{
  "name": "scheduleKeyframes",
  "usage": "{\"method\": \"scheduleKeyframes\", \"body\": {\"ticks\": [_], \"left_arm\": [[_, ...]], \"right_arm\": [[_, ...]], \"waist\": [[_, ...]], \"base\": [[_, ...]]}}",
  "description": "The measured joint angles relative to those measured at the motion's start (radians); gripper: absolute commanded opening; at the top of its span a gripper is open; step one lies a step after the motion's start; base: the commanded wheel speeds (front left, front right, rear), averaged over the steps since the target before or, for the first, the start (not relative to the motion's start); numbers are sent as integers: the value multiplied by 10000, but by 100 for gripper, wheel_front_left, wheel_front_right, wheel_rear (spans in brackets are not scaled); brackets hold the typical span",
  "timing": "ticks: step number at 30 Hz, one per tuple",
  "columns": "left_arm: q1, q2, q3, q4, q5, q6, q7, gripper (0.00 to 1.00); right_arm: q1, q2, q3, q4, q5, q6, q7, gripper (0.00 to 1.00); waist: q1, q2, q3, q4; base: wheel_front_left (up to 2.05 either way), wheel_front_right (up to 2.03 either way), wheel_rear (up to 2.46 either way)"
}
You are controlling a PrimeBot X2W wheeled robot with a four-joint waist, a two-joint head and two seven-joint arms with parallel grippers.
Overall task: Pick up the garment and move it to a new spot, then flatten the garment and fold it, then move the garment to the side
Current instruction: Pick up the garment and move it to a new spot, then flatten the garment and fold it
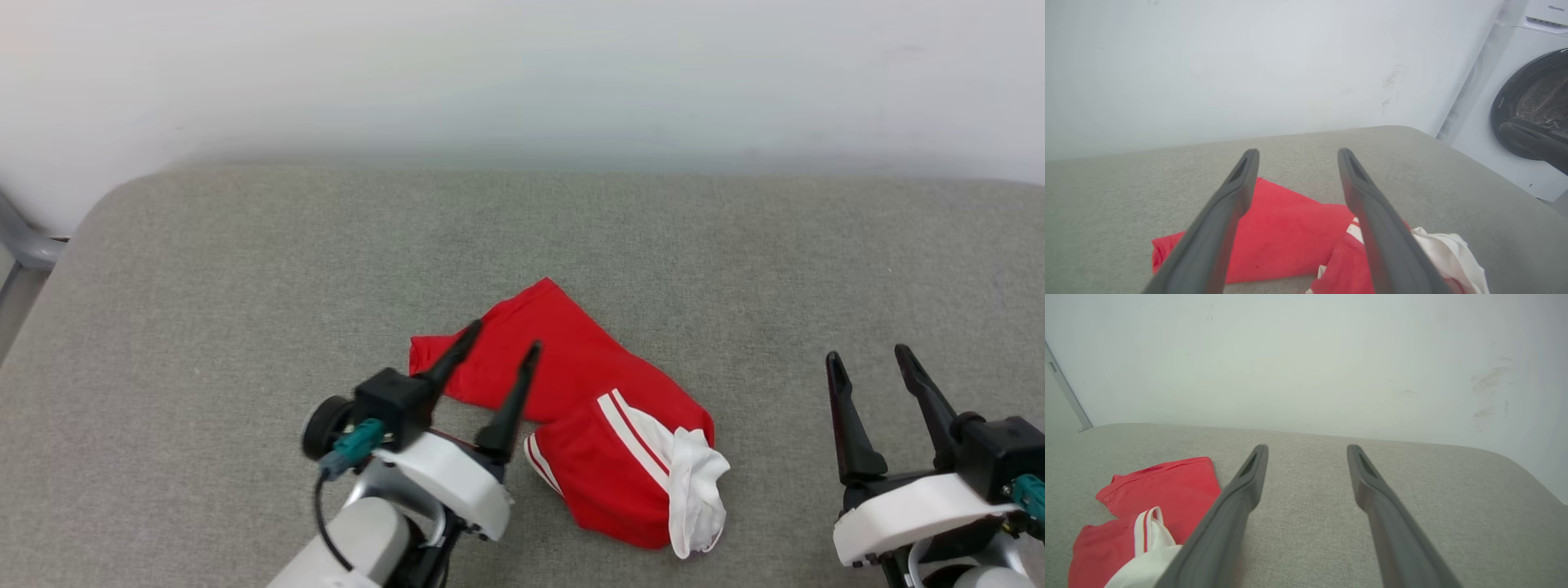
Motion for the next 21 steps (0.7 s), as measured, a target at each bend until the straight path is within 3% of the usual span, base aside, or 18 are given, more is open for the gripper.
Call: {"method": "scheduleKeyframes", "body": {"ticks": [8, 21], "left_arm": [[1276, 341, 2065, -805, 336, 640, -31, 100], [2355, 531, 3231, -828, 894, 458, -42, 100]], "right_arm": [[580, 0, 2, -265, 12, 2, 265, 100], [1147, 0, 226, -738, 128, 0, 554, 100]], "waist": [[0, 0, -452, 189], [0, -1, -769, 199]], "base": [[0, 0, 0], [0, 0, 0]]}}
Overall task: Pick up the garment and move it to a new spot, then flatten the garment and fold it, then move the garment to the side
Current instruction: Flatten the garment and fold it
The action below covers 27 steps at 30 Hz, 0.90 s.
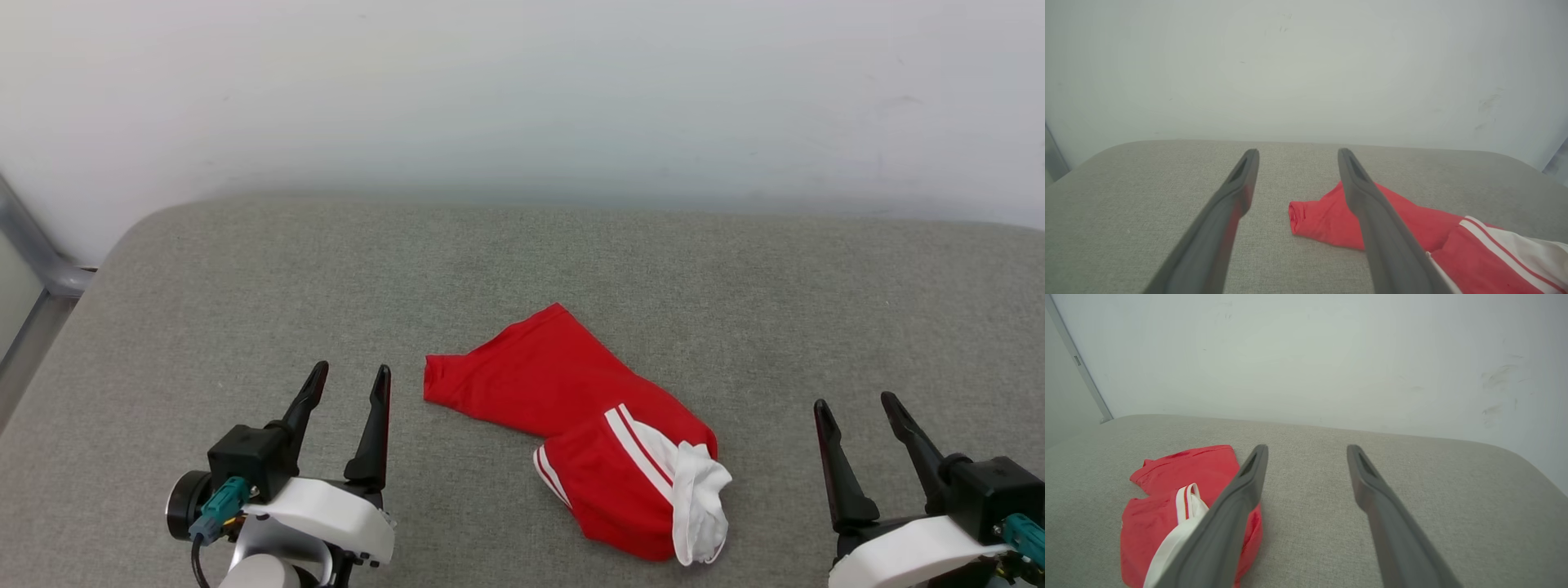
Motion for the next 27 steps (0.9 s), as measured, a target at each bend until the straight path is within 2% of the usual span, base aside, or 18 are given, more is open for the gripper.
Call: {"method": "scheduleKeyframes", "body": {"ticks": [3, 7, 13, 16, 20, 25, 26, 27], "left_arm": [[39, -88, 75, 61, 63, -63, 0, 100], [41, -198, 171, 146, 144, -144, 0, 100], [35, -320, 253, 272, 232, -305, 0, 100], [-31, -395, 265, 316, 247, -439, 0, 100], [-146, -518, 295, 324, 360, -554, 0, 100], [-212, -639, 351, 347, 516, -708, 0, 100], [-213, -671, 359, 376, 523, -723, 0, 100], [-213, -713, 378, 391, 554, -767, 0, 100]], "right_arm": [[2, 0, 13, 6, 48, 2, 46, 100], [26, -4, 477, 205, 591, 0, 867, 100], [-15, -50, 1893, 194, 901, 0, 3670, 100], [-169, -199, 2301, -10, 1005, 0, 4592, 100], [-323, -370, 2527, 75, 1012, 0, 5348, 100], [-644, -439, 2502, 594, 859, 0, 5605, 100], [-680, -441, 2472, 721, 813, 0, 5676, 45], [-700, -433, 2426, 811, 817, 0, 5687, 30]], "waist": [[0, 0, 0, 0], [0, 0, 8, 10], [0, 0, 67, 95], [0, 0, 152, 201], [1, 0, 303, 373], [1, 0, 509, 547], [2, 0, 540, 571], [1, 0, 570, 587]], "base": [[0, 0, 0], [0, 0, 0], [0, 0, 0], [0, 0, 0], [0, 0, 0], [0, 0, 0], [0, 0, 0], [0, 0, 0]]}}
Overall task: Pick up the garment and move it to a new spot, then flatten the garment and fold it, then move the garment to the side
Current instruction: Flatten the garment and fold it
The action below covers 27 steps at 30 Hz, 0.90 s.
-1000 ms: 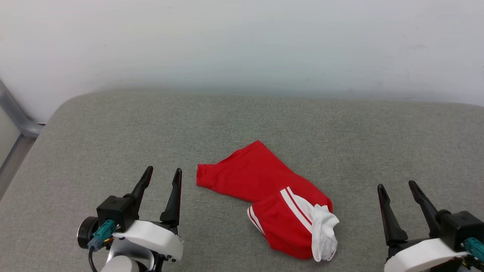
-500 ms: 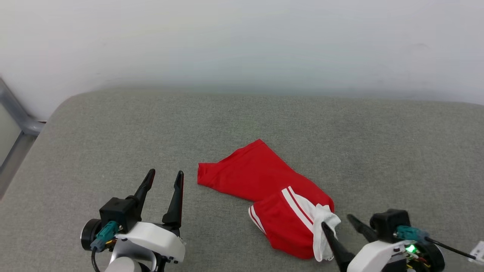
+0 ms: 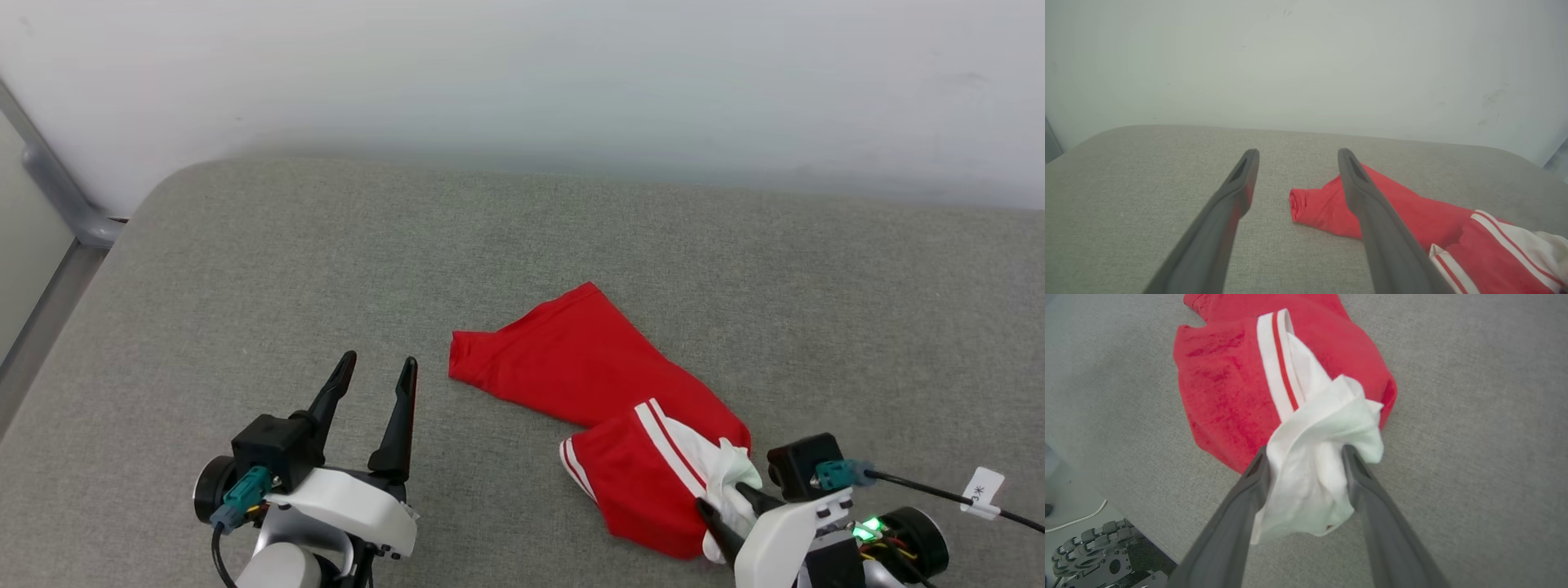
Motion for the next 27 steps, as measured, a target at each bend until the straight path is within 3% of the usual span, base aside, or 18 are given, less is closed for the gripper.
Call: {"method": "scheduleKeyframes", "body": {"ticks": [1, 8, 14, 21, 26, 27], "left_arm": [[-3, -40, 13, 10, 23, -31, 0, 100], [-33, -186, 221, 100, 111, -184, 0, 100], [-111, -314, 307, 174, 213, -324, 0, 100], [-208, -451, 376, 280, 318, -477, 0, 100], [-265, -497, 481, 372, 378, -558, 0, 100], [-266, -504, 512, 382, 387, -564, 0, 100]], "right_arm": [[-44, 17, -56, 71, 29, 0, -35, 0], [-612, 115, -995, 15, -234, 2, -828, 0], [-1119, 247, -2989, 226, -631, 4, -1384, 0], [-1151, 357, -5568, 1501, -926, 2, -2008, 0], [-845, 407, -6403, 3024, -957, 2, -2617, 0], [-820, 418, -6433, 3363, -825, 2, -2780, 22]], "waist": [[0, 0, 26, 13], [0, 0, 121, -42], [1, 0, 217, -177], [0, 0, 410, -209], [1, 0, 569, -170], [0, 0, 599, -161]], "base": [[0, 0, 0], [0, 0, 0], [0, 0, 0], [0, 0, 0], [0, 0, 0], [0, 0, 0]]}}
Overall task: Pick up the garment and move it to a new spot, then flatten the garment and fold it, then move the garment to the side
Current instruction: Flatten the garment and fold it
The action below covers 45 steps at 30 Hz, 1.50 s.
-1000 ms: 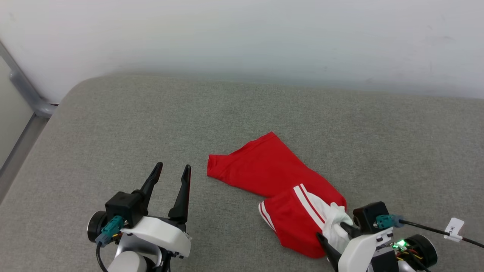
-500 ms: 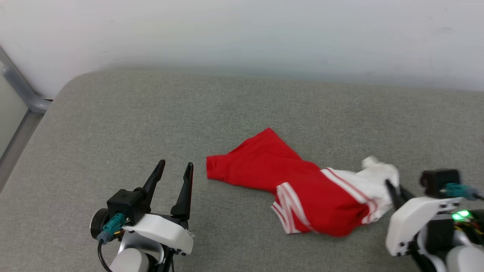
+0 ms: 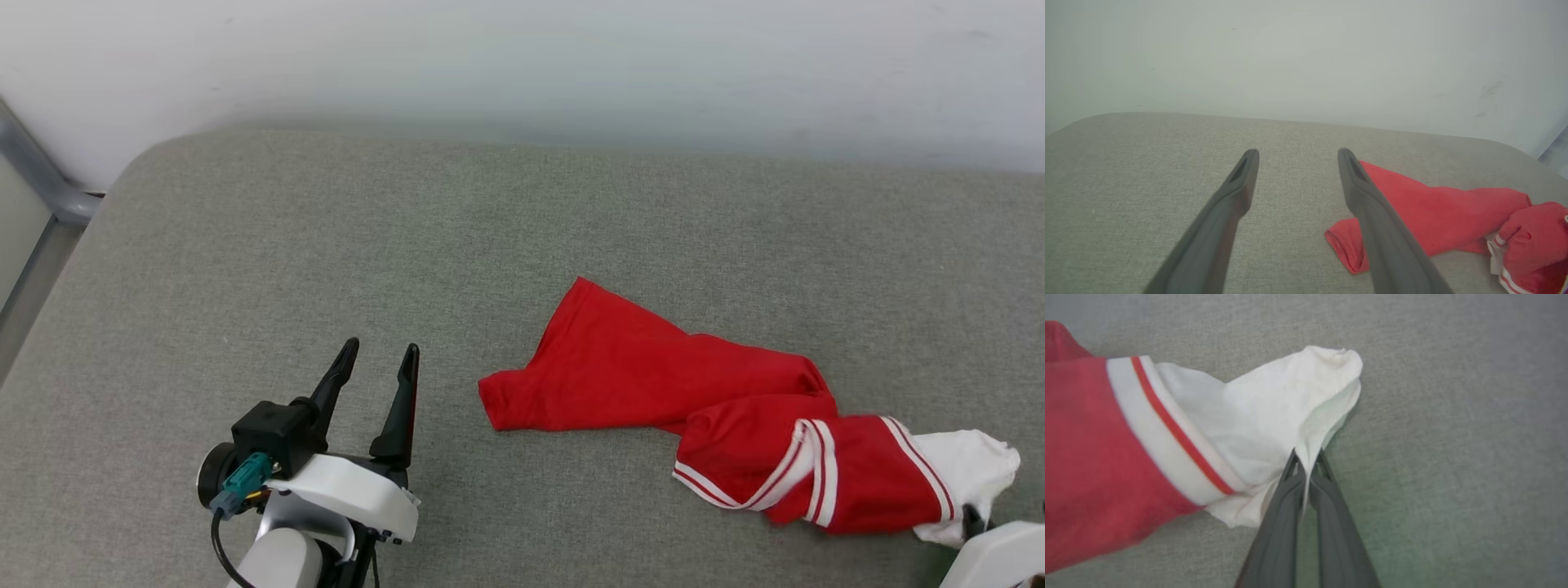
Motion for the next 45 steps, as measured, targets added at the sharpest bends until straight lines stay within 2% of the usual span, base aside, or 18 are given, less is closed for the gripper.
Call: {"method": "scheduleKeyframes", "body": {"ticks": [1, 2, 7, 11, 17, 26, 32, 39, 45], "left_arm": [[-3, -12, 29, 10, 0, -12, 0, 100], [-5, -23, 65, 21, 12, -35, 0, 100], [-5, -65, 150, 69, 86, -86, 0, 100], [59, -105, 222, 134, 161, -96, 0, 100], [326, -130, 295, 234, 190, -82, 0, 100], [690, -84, 355, 357, 209, 58, 0, 100], [773, -23, 349, 380, 219, 184, 4, 100], [778, 81, 253, 384, 217, 192, 205, 100], [212, 27, -518, 426, 207, -259, 1294, 100]], "right_arm": [[-1, 4, 8, 322, 142, 0, -188, 46], [-3, 8, 46, 562, 146, 0, -437, 100], [-233, 8, 263, 1216, 679, 0, -2174, 100], [-305, 12, 428, 1266, 635, 0, -3695, 100], [-292, 12, 748, 940, 422, 0, -4924, 100], [354, 12, 2153, -782, 280, 0, -5024, 100], [954, 17, 3076, -2199, 324, 0, -4408, 100], [1539, 13, 3511, -3425, 602, 0, -3689, 100], [1667, 13, 3603, -3906, 662, 0, -3373, 100]], "waist": [[0, 0, 23, 6], [0, 0, 38, 11], [0, 0, 12, 14], [0, 0, -140, -5], [-1, 0, -522, -69], [-2, 0, -1078, -215], [-2, 0, -1210, -309], [-1, 0, -1170, -498], [-1, 0, -947, -659]], "base": [[0, 0, 0], [0, 0, 0], [0, 0, 0], [0, 0, 0], [0, 0, 0], [0, 0, 0], [0, 0, 0], [0, 0, 0], [0, 0, 0]]}}
